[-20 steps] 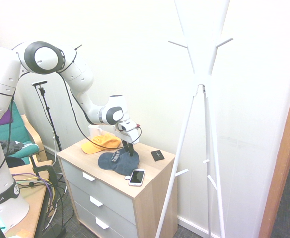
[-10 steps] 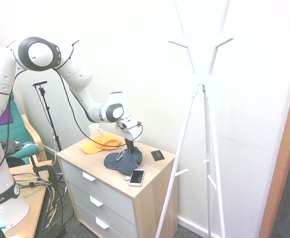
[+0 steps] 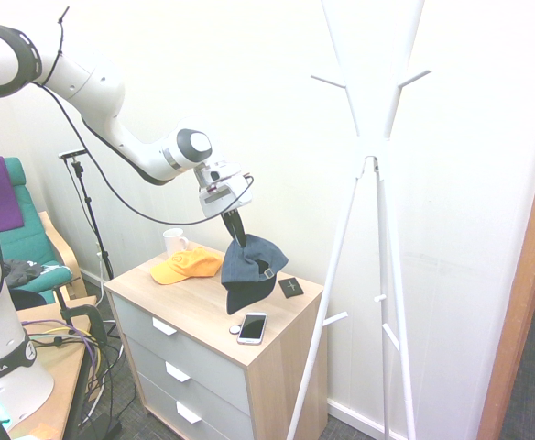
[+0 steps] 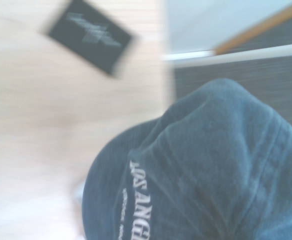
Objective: Hang the cap
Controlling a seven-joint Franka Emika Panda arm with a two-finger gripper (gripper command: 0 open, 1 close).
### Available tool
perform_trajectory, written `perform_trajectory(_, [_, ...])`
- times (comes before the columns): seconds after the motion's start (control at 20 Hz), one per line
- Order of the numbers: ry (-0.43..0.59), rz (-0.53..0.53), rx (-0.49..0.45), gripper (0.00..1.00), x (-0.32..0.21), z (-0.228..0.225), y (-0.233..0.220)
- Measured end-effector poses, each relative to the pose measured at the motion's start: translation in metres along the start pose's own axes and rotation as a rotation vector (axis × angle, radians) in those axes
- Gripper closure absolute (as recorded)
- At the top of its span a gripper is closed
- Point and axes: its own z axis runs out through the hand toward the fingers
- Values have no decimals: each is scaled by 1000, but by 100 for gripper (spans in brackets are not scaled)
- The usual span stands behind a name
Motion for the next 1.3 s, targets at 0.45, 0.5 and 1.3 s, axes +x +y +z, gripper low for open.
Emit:
perform_trajectory(0.45, [399, -1, -361, 100, 93, -108, 81])
perform_trajectory(0.5, [443, 1, -398, 100, 102, -124, 88])
perform_trajectory(1.3, [667, 95, -474, 100, 202, -306, 174])
